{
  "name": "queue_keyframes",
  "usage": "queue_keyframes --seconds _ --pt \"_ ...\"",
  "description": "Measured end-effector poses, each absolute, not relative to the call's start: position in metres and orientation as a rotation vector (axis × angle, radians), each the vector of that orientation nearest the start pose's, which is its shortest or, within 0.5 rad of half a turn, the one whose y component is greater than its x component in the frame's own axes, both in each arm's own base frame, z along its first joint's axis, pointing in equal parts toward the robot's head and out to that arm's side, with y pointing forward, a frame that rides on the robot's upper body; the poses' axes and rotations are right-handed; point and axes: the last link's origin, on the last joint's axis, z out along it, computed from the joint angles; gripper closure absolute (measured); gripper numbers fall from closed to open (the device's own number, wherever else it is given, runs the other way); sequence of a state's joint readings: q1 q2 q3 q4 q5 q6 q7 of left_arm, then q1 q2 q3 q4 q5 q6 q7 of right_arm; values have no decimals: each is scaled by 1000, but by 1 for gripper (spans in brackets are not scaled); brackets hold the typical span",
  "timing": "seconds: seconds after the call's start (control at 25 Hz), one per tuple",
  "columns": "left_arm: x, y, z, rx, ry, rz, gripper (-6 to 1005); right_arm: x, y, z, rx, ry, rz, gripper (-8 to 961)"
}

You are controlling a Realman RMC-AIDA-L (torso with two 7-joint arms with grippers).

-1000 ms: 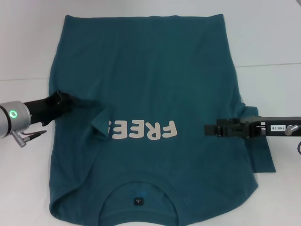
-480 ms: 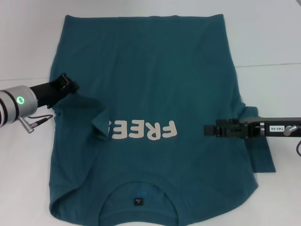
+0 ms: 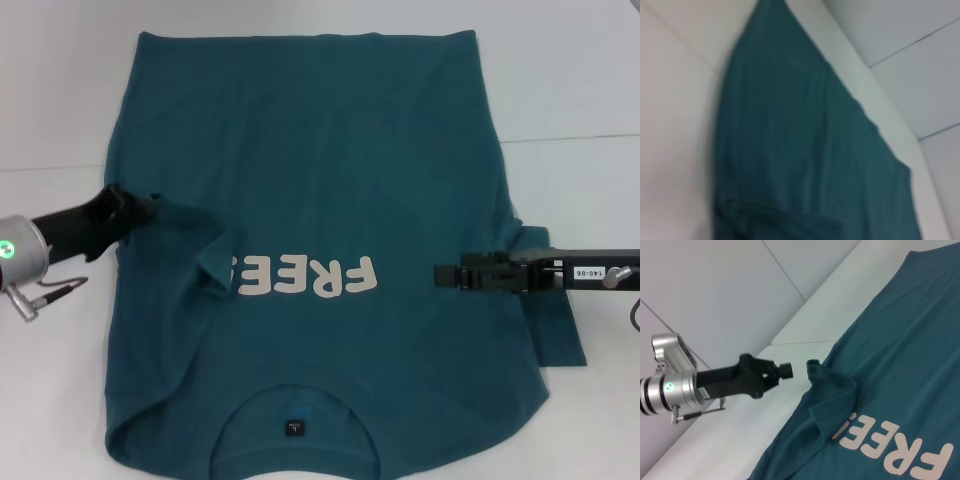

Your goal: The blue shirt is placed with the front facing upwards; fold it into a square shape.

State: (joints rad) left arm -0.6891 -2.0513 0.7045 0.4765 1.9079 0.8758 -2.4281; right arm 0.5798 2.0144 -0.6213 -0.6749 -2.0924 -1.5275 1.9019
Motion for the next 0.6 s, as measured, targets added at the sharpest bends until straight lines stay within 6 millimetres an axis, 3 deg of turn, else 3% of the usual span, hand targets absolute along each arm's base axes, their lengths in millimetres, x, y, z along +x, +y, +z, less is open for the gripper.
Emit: queue_keyframes --seconds 0.28,0.6 --pt "-293 429 -12 2301 2723 1153 974 271 354 31 -2533 1271 672 138" --pt "-273 451 -33 2502 2759 1089 975 272 353 31 -2525 1281 671 141"
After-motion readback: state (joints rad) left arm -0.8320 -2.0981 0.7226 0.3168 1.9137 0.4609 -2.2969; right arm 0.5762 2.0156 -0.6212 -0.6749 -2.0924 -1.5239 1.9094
